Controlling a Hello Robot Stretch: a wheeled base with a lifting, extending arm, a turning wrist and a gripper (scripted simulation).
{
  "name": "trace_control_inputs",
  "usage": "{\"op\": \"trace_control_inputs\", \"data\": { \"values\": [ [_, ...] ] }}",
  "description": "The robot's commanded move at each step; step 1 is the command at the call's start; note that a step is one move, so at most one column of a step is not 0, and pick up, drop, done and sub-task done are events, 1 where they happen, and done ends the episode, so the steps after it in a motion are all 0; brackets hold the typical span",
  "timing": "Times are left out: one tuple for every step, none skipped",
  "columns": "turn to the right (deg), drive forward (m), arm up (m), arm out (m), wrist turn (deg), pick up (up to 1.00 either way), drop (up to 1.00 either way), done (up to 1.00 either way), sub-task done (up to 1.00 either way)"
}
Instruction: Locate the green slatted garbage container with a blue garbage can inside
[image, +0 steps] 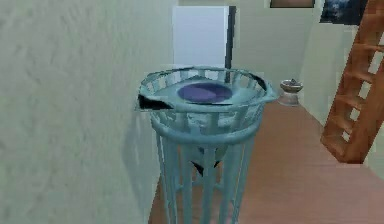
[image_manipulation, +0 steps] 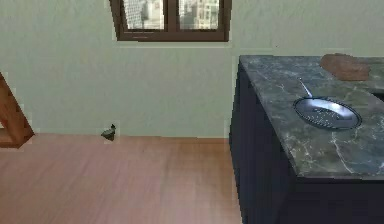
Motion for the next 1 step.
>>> {"op": "trace_control_inputs", "data": {
  "values": [
    [0.0,0.00,0.00,0.00,0.0,0.00,0.00,1.00,0.00]
  ]
}}
